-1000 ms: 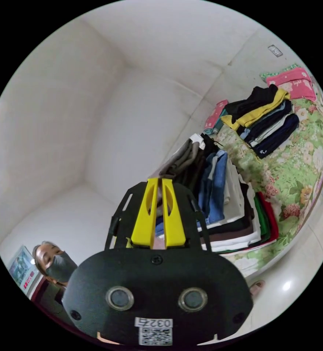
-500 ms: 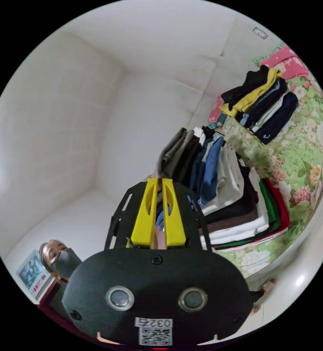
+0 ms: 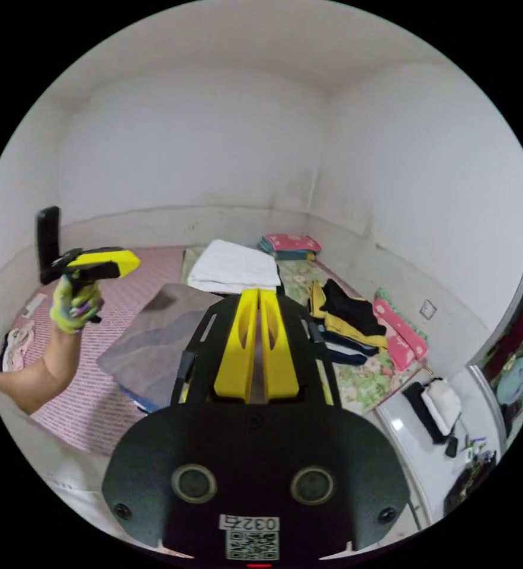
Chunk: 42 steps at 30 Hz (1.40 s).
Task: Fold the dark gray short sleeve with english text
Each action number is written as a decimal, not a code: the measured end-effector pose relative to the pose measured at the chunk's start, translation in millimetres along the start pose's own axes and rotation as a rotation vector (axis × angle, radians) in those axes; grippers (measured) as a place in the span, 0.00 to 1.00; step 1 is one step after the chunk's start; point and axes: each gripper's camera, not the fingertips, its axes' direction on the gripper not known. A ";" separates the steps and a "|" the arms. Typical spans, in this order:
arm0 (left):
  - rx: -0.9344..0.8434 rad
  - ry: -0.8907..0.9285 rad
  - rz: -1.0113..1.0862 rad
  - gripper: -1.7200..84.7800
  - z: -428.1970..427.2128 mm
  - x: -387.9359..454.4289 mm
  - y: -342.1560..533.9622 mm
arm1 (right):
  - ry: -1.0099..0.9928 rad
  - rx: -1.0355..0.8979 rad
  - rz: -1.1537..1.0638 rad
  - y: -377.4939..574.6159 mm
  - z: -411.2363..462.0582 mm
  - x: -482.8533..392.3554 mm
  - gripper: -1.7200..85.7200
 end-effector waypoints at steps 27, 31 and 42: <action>-0.214 -0.386 -0.057 0.01 135.0 163.9 129.9 | 0.040 -0.345 0.169 -46.6 149.2 -20.4 0.01; -0.249 -0.396 -0.046 0.01 143.7 171.2 140.5 | -0.063 -0.255 0.208 -46.3 102.2 -16.4 0.01; 0.178 -0.247 0.023 0.01 51.7 208.5 282.7 | -0.295 0.305 0.064 84.8 -70.0 -61.9 0.01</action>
